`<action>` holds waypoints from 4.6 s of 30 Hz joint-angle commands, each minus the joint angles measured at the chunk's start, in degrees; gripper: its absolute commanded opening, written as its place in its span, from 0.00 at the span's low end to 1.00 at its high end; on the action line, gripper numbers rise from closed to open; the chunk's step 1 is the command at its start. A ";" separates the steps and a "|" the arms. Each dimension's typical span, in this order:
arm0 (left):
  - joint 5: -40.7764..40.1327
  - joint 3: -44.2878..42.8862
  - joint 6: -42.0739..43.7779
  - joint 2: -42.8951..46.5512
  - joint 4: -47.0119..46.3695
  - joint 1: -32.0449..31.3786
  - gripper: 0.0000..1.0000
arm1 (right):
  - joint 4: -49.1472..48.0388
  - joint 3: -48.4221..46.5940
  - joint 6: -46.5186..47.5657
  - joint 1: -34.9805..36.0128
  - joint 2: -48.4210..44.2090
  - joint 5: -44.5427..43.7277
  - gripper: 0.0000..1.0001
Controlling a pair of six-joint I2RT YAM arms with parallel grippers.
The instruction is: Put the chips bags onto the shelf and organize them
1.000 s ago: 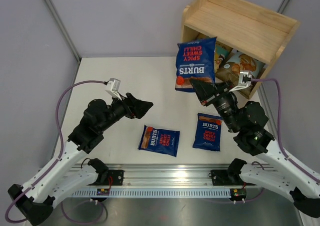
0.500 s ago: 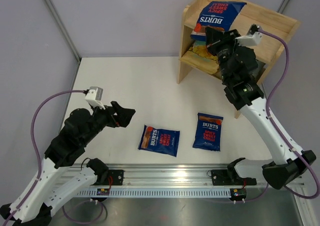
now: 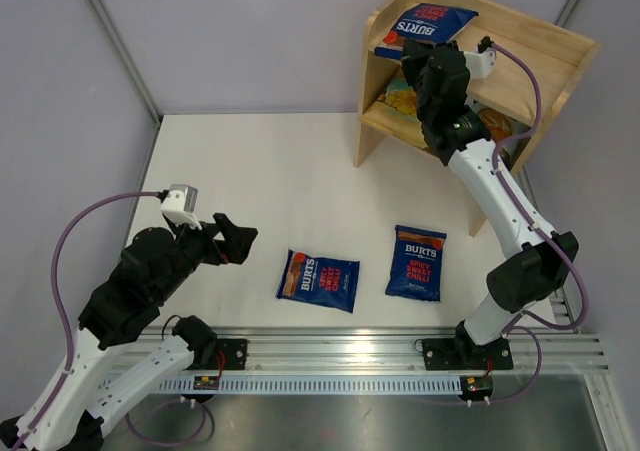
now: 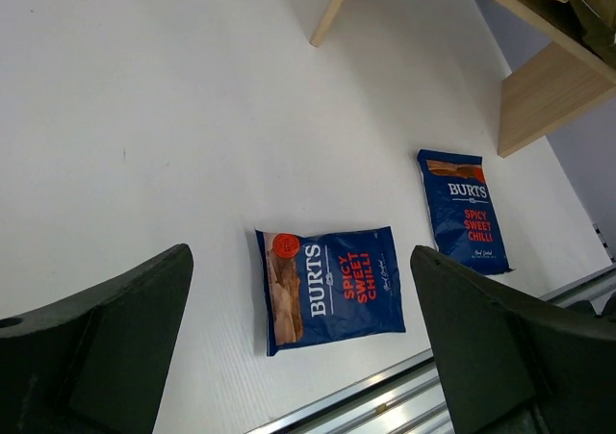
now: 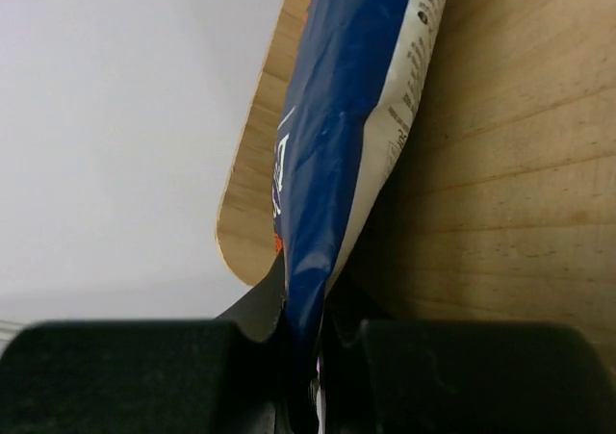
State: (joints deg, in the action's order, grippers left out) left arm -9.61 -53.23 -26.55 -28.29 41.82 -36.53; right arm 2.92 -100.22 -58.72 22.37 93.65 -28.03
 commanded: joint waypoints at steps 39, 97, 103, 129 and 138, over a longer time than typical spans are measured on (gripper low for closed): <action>3.44 10.67 -5.18 -9.76 -5.95 -0.03 0.99 | 15.20 1.41 -2.29 -0.14 -10.67 7.36 0.99; 20.85 42.16 -15.56 -6.09 -52.11 0.06 0.00 | -5.09 82.99 14.69 -0.14 -64.92 59.92 0.99; 23.31 40.23 -16.25 3.33 -50.43 0.06 0.00 | -20.48 89.32 11.08 -0.13 -58.94 64.06 0.99; 42.47 44.09 -31.37 3.87 -98.76 -0.03 0.00 | -59.78 87.48 -18.97 -0.13 -48.03 84.98 0.90; 46.52 43.83 -34.27 -1.94 -109.31 -0.20 0.00 | -62.42 84.76 -27.15 1.09 -49.79 84.98 0.64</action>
State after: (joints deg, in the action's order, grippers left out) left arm 34.35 -9.19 -59.55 -28.91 -58.41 -36.49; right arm -55.02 -12.36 -81.45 22.50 44.82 55.48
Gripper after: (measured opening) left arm 0.005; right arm 0.651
